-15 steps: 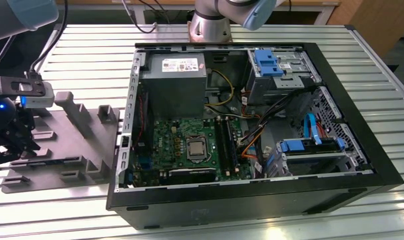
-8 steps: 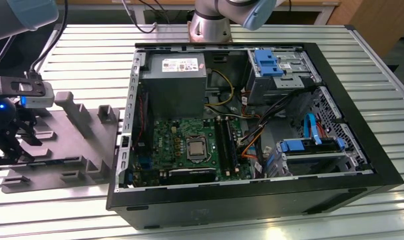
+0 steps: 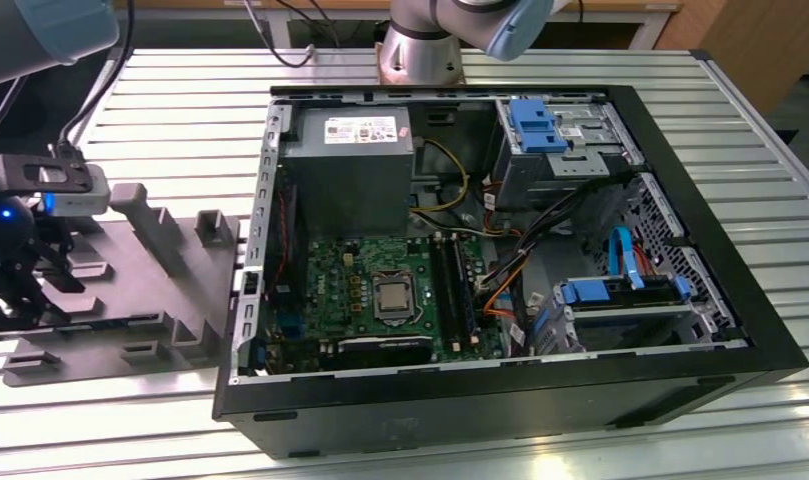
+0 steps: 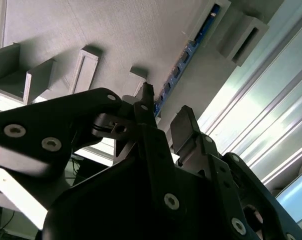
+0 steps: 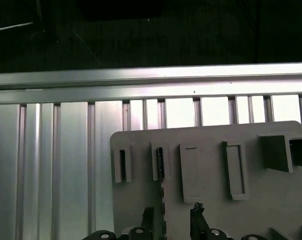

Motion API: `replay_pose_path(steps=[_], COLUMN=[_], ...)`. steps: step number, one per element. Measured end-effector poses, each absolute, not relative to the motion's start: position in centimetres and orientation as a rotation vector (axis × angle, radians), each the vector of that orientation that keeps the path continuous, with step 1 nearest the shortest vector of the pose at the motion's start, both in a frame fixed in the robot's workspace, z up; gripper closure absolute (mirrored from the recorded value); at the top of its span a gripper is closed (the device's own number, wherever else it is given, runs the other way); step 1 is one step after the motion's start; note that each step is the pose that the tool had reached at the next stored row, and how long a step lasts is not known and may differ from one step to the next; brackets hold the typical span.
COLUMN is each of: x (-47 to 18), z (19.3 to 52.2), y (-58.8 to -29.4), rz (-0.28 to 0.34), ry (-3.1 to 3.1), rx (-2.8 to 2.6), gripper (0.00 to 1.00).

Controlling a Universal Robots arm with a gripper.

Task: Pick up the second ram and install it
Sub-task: 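Pick up the second ram and move it above second insertion slot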

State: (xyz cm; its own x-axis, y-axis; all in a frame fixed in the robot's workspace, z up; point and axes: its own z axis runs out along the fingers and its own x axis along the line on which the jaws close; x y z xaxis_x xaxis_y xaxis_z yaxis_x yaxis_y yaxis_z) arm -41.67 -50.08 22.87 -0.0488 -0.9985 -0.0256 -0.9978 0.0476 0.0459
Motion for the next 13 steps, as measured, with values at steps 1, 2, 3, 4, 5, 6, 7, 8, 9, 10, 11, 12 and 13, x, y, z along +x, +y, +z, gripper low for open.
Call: replay_pose_path(steps=[1, 2, 3, 4, 5, 6, 7, 8, 9, 10, 11, 12, 13], x=[-41.67, -41.67, -41.67, -41.67, -41.67, -41.67, -41.67, -41.67, -41.67, -41.67, -41.67, -41.67, -41.67], z=[22.83, 22.79, 22.73, 22.67, 22.62, 22.59, 22.57, 22.56, 22.55, 22.53, 22.32, 22.12, 22.11], y=[-50.08, -50.08, -50.07, -50.07, -50.07, -50.07, -50.08, -50.07, -50.07, -50.07, -50.07, -50.07, -50.07], rz=[-0.080, -0.079, -0.080, -0.079, -0.079, -0.079, -0.079, -0.079, -0.079, -0.079, -0.079, -0.079, -0.079], ry=[-2.258, -2.254, -2.252, -2.251, -2.250, -2.249, -2.249, -2.249, -2.249, -2.249, -2.249, -2.249, -2.249], rx=[2.164, 2.167, 2.169, 2.171, 2.172, 2.172, 2.172, 2.172, 2.172, 2.173, 2.172, 2.172, 2.172], gripper=[0.58, 0.58, 0.58, 0.58, 0.58, 0.58, 0.58, 0.58, 0.58, 0.58, 0.58, 0.58, 0.58])
